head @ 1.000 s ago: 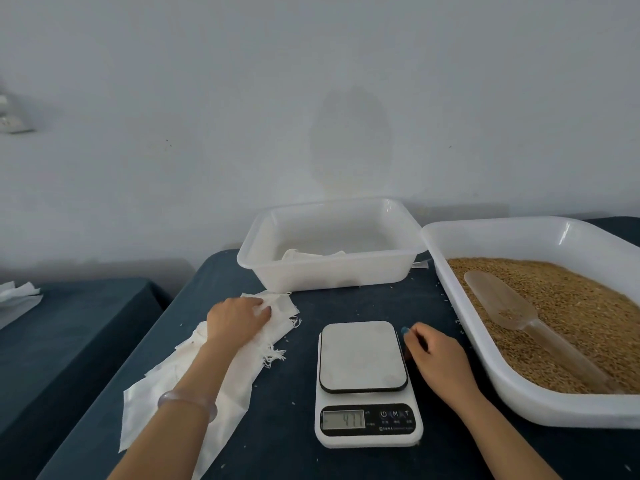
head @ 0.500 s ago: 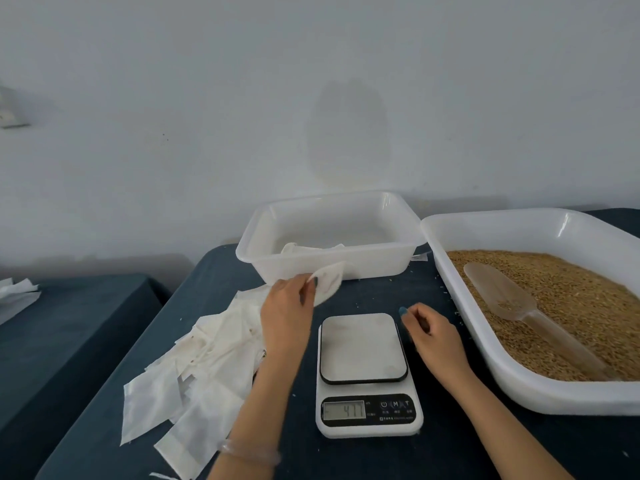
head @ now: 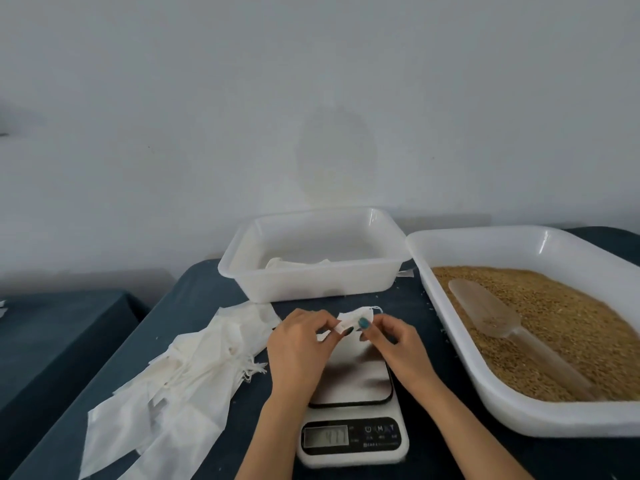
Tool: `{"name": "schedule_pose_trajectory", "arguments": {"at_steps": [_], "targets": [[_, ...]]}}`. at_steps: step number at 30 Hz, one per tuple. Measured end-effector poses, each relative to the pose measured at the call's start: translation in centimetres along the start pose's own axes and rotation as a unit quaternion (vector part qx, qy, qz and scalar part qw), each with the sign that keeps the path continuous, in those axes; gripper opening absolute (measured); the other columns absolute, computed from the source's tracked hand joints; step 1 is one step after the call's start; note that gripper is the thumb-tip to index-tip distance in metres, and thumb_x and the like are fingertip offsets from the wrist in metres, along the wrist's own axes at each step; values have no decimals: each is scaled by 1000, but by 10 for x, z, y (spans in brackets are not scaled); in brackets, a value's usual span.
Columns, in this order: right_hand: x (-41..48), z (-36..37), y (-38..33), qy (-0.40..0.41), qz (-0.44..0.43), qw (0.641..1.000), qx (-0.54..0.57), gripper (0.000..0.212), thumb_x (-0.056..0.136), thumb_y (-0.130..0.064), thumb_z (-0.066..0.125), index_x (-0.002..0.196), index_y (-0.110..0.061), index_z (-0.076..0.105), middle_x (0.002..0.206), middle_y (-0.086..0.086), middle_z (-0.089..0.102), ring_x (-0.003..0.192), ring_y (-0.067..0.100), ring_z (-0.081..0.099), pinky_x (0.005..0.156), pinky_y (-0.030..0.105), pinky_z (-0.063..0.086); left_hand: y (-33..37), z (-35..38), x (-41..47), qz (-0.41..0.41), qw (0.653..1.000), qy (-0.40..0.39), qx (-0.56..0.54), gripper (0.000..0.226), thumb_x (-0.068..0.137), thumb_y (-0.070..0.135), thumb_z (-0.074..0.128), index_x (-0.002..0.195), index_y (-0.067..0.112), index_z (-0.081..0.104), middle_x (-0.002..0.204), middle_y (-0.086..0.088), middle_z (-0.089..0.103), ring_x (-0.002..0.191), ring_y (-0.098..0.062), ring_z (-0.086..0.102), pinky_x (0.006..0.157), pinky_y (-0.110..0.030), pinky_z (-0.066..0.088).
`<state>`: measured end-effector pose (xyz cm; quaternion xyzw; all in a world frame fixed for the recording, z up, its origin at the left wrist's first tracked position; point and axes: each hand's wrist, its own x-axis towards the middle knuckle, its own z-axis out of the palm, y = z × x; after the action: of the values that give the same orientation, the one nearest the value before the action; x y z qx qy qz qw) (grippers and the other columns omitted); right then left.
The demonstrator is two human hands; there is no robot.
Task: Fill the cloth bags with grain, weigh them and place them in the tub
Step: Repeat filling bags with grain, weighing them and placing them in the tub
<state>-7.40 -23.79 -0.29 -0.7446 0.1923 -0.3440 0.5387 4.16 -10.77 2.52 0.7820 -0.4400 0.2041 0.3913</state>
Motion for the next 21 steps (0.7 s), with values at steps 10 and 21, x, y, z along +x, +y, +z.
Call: {"name": "schedule_pose_trajectory", "arguments": {"at_steps": [10, 21], "targets": [[2, -2, 4, 27, 0, 999, 47, 10, 93, -15, 64, 87, -14, 72, 79, -2, 71, 73, 4, 64, 67, 11, 46, 0, -2, -5, 79, 996, -33, -25, 24, 65, 34, 84, 80, 33, 65, 80, 22, 61, 78, -3, 52, 65, -21, 44], [-5, -1, 0, 77, -40, 996, 13, 20, 86, -21, 73, 77, -16, 57, 70, -9, 57, 67, 7, 52, 63, 13, 40, 1, -2, -4, 73, 997, 9, -12, 16, 70, 27, 87, 70, 31, 72, 77, 18, 63, 74, -4, 52, 59, -16, 39]]}}
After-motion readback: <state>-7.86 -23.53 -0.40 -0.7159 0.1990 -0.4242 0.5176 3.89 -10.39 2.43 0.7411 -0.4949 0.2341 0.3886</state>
